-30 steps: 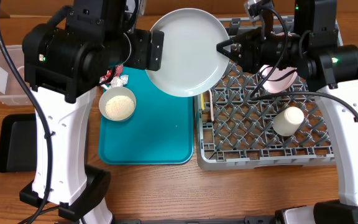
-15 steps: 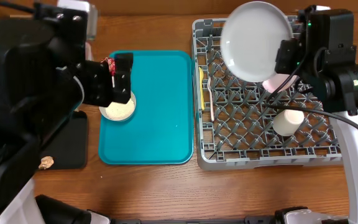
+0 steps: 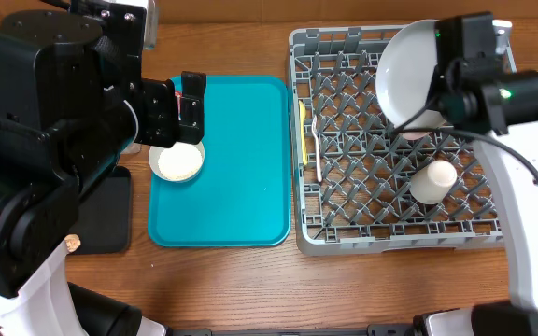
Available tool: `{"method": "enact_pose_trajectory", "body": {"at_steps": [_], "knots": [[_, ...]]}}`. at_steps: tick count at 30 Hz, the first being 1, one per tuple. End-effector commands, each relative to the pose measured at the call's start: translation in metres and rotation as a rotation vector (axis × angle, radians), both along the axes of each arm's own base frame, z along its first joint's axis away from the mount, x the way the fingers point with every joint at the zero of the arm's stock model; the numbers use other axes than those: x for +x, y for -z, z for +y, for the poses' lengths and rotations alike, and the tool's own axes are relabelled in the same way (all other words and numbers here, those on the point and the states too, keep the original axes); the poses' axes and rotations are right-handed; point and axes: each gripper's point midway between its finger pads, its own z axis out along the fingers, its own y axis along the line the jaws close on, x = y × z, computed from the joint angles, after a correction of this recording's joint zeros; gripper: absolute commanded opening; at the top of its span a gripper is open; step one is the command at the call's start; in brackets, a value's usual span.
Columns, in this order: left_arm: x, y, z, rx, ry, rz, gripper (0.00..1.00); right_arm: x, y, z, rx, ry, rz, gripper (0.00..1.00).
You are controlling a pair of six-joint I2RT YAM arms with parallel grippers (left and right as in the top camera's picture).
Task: Sort waste into correct bins and load items into the dishwasher rack
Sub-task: 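Stand the grey plate in the rack beside the pink plate with right gripper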
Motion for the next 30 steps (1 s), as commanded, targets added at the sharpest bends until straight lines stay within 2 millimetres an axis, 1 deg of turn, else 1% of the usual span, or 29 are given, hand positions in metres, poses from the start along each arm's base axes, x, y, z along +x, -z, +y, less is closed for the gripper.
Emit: {"method": "enact_pose_trajectory", "body": {"at_steps": [1, 2, 4, 8, 11, 17, 20, 26, 28, 30], "knots": [[0.002, 0.001, 0.002, 0.009, -0.013, 0.002, 1.00, 0.011, 0.017, -0.005, -0.046, 0.037, 0.039, 0.04], [0.002, 0.001, 0.002, 0.009, -0.013, 0.002, 1.00, 0.014, 0.023, -0.010, -0.085, 0.053, 0.057, 0.04], [0.002, 0.001, 0.002, 0.009, -0.013, 0.002, 1.00, 0.019, 0.030, -0.012, -0.126, 0.065, 0.079, 0.04], [0.002, 0.001, 0.002, 0.009, -0.013, 0.002, 1.00, 0.027, 0.036, -0.015, -0.189, 0.084, 0.083, 0.04], [0.002, 0.001, 0.002, 0.009, -0.013, 0.002, 1.00, 0.031, 0.041, -0.014, -0.188, 0.082, 0.088, 0.04], [0.002, 0.001, 0.002, 0.009, -0.013, 0.002, 1.00, 0.041, 0.049, -0.003, -0.166, 0.053, 0.084, 0.04], [0.002, 0.001, 0.002, 0.009, -0.013, 0.002, 1.00, 0.042, 0.054, -0.002, -0.164, 0.050, 0.095, 0.07], [0.002, 0.001, 0.002, 0.009, -0.013, 0.002, 1.00, 0.041, 0.058, -0.001, -0.160, 0.046, 0.109, 0.08], [0.002, 0.001, 0.002, 0.009, -0.013, 0.002, 1.00, 0.041, 0.059, 0.000, -0.153, 0.041, 0.110, 0.10], [0.002, 0.001, 0.002, 0.009, -0.013, 0.002, 1.00, 0.040, 0.061, 0.002, -0.140, 0.034, 0.118, 0.15]]}}
